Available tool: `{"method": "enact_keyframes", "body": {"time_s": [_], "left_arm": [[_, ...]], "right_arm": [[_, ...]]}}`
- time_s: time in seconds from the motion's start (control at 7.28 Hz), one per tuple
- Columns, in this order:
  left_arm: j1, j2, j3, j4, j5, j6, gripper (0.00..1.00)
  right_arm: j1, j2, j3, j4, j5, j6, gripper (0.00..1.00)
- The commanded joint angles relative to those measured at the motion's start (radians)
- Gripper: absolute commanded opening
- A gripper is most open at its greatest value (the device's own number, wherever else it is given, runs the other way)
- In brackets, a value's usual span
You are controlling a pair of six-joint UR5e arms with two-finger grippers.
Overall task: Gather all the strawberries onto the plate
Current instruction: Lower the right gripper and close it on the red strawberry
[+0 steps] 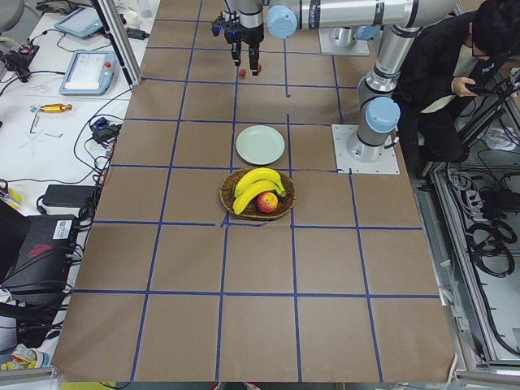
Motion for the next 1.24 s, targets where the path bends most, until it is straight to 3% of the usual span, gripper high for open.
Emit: {"method": "enact_keyframes", "body": {"time_s": [0.0,0.27,0.41,0.69,0.82,0.96,1.1], "left_arm": [[0.001,0.0,-0.002,0.0,0.0,0.0,1.0],[0.001,0.0,-0.008,0.0,0.0,0.0,1.0],[0.001,0.0,-0.006,0.0,0.002,0.0,1.0],[0.001,0.0,-0.01,0.0,0.002,0.0,1.0],[0.001,0.0,-0.01,0.0,0.0,0.0,1.0],[-0.001,0.0,-0.011,0.0,0.0,0.0,1.0],[-0.001,-0.001,-0.011,0.0,0.0,0.0,1.0]], "right_arm": [[0.043,0.058,0.003,-0.026,0.048,-0.009,0.0],[0.062,0.096,0.008,-0.03,0.049,-0.013,0.04],[0.072,0.11,0.009,-0.029,0.051,-0.013,0.16],[0.072,0.115,0.028,-0.02,0.051,-0.075,0.31],[0.072,0.113,0.042,-0.023,0.051,-0.075,0.48],[0.072,0.11,0.042,-0.02,0.051,-0.075,0.77],[0.079,0.101,0.043,-0.018,0.049,-0.075,1.0]]}}
